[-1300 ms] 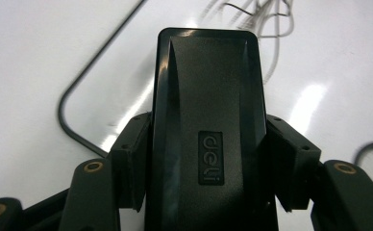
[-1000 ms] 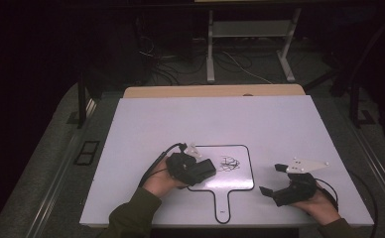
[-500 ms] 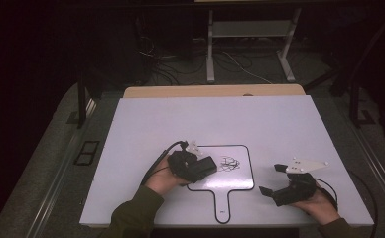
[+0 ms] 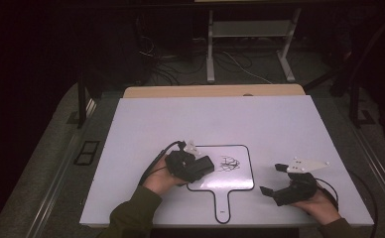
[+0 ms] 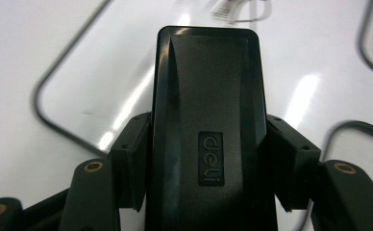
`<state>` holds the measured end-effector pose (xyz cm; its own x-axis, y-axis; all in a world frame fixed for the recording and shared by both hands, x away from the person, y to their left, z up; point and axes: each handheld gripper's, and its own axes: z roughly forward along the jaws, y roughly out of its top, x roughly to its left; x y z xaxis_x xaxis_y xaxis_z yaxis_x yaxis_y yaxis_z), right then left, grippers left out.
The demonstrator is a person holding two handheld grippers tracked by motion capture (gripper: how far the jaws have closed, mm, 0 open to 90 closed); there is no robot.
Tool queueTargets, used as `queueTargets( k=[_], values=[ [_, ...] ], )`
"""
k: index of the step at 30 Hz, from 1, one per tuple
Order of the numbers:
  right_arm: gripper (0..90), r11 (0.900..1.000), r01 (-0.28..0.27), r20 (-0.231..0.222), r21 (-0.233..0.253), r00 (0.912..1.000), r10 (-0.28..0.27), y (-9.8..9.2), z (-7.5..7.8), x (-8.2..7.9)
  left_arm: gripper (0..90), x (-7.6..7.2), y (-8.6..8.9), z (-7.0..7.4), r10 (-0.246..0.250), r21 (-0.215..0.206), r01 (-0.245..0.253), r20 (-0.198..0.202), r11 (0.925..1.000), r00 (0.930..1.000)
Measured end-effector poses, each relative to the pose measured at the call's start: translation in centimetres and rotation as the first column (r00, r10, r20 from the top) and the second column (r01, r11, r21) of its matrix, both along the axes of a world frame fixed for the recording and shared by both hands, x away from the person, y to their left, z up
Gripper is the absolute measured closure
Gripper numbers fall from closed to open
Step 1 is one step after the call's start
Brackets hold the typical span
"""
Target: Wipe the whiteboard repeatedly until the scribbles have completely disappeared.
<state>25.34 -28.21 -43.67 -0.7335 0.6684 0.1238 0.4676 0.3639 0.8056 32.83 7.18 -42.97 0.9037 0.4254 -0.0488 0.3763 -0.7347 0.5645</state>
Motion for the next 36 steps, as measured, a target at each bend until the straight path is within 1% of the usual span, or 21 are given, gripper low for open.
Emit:
queueTargets(
  k=[1, 3, 4, 5, 6, 8, 9, 10, 13, 15, 16, 17, 20, 24, 26, 28, 29, 31, 33, 36],
  values=[
    [0.0, 1.000, 0.000, -0.002, -0.002, 1.0000, 0.000, 0.0, 0.0, 0.0, 39.1, -0.2, 0.0, 0.1, -0.022, 0.010, 0.022, -0.002, 0.9997, 0.9998],
    [0.0, 1.000, -0.005, 0.001, -0.002, 1.0000, 0.005, 0.1, 0.0, 0.0, 39.1, -0.5, -0.2, 0.0, -0.012, 0.001, 0.012, -0.002, 0.9999, 0.9999],
    [0.0, 1.000, -0.005, 0.000, -0.003, 1.0000, 0.005, 0.1, 0.0, 0.0, 39.1, -0.3, -0.1, 0.1, -0.024, 0.015, 0.024, -0.002, 0.9996, 0.9997],
    [0.0, 1.000, -0.005, -0.001, -0.004, 1.0000, 0.005, 0.2, 0.0, 0.0, 39.1, -0.2, -0.2, 0.0, -0.007, -0.002, 0.007, -0.002, 1.0000, 1.0000],
    [0.0, 1.000, -0.006, 0.000, -0.005, 1.0000, 0.006, 0.2, 0.0, 0.0, 39.1, 0.1, -0.2, 0.1, -0.009, 0.011, 0.009, 0.009, 0.9999, 0.9999],
    [0.0, 1.000, -0.005, 0.000, -0.005, 1.0000, 0.005, 0.2, 0.0, 0.0, 39.1, 0.7, -0.4, 0.1, 0.009, 0.012, -0.009, 0.016, 0.9999, 0.9998],
    [0.0, 1.000, -0.006, 0.000, -0.006, 1.0000, 0.006, 0.2, 0.0, 0.0, 39.1, 1.1, -0.5, 0.1, 0.010, 0.021, -0.010, 0.020, 0.9997, 0.9998],
    [0.0, 1.000, -0.005, 0.001, -0.005, 1.0000, 0.005, 0.2, 0.0, 0.0, 39.1, 1.4, -0.6, 0.1, 0.017, 0.015, -0.017, 0.019, 0.9997, 0.9997],
    [0.0, 1.000, -0.002, 0.002, -0.003, 1.0000, 0.002, 0.1, 0.0, 0.0, 39.1, 2.2, -1.1, 0.1, 0.013, 0.018, -0.013, 0.021, 0.9997, 0.9997],
    [0.0, 1.000, 0.000, 0.002, -0.002, 1.0000, 0.000, 0.0, 0.0, 0.0, 39.1, 2.8, -1.6, 0.1, 0.013, 0.020, -0.014, 0.028, 0.9997, 0.9995],
    [0.0, 1.000, 0.000, 0.002, -0.003, 1.0000, 0.000, 0.0, 0.0, 0.0, 39.1, 3.1, -1.8, 0.0, 0.018, 0.013, -0.019, 0.030, 0.9997, 0.9994],
    [0.0, 1.000, 0.000, 0.004, -0.003, 1.0000, 0.000, 0.0, 0.0, 0.0, 39.1, 3.5, -2.0, 0.1, 0.012, 0.024, -0.012, 0.033, 0.9996, 0.9994],
    [0.0, 1.000, 0.001, 0.003, -0.001, 1.0000, -0.001, 0.0, 0.0, 0.0, 39.1, 4.4, -2.9, 0.0, 0.017, 0.021, -0.018, 0.042, 0.9996, 0.9990],
    [0.0, 1.000, 0.001, 0.003, -0.001, 1.0000, -0.001, -0.1, 0.0, 0.0, 39.1, 5.3, -4.0, 0.0, -0.006, 0.015, 0.005, 0.042, 0.9999, 0.9991],
    [0.0, 1.000, 0.003, 0.003, 0.000, 1.0000, -0.003, -0.1, 0.0, 0.0, 39.1, 5.3, -4.7, 0.0, -0.016, 0.015, 0.015, 0.031, 0.9998, 0.9994],
    [0.0, 1.000, 0.003, 0.001, -0.001, 1.0000, -0.003, -0.2, 0.0, 0.0, 39.1, 5.1, -5.4, 0.0, -0.039, 0.024, 0.038, 0.030, 0.9990, 0.9988],
    [0.0, 1.000, 0.004, 0.001, 0.000, 1.0000, -0.004, -0.2, 0.0, 0.0, 39.1, 5.0, -5.7, 0.1, -0.063, 0.032, 0.062, 0.042, 0.9976, 0.9971],
    [0.0, 1.000, 0.004, 0.002, 0.001, 1.0000, -0.004, -0.2, 0.0, 0.0, 39.1, 4.4, -6.4, 0.1, -0.082, 0.033, 0.080, 0.040, 0.9962, 0.9959],
    [0.0, 1.000, 0.002, 0.006, 0.001, 1.0000, -0.002, -0.2, 0.0, 0.0, 39.1, 4.0, -6.9, 0.1, -0.107, 0.044, 0.105, 0.045, 0.9935, 0.9932],
    [0.0, 1.000, 0.001, 0.005, 0.000, 1.0000, -0.001, -0.1, 0.0, 0.0, 39.1, 3.4, -7.5, 0.1, -0.122, 0.043, 0.120, 0.039, 0.9918, 0.9918]
  ],
)
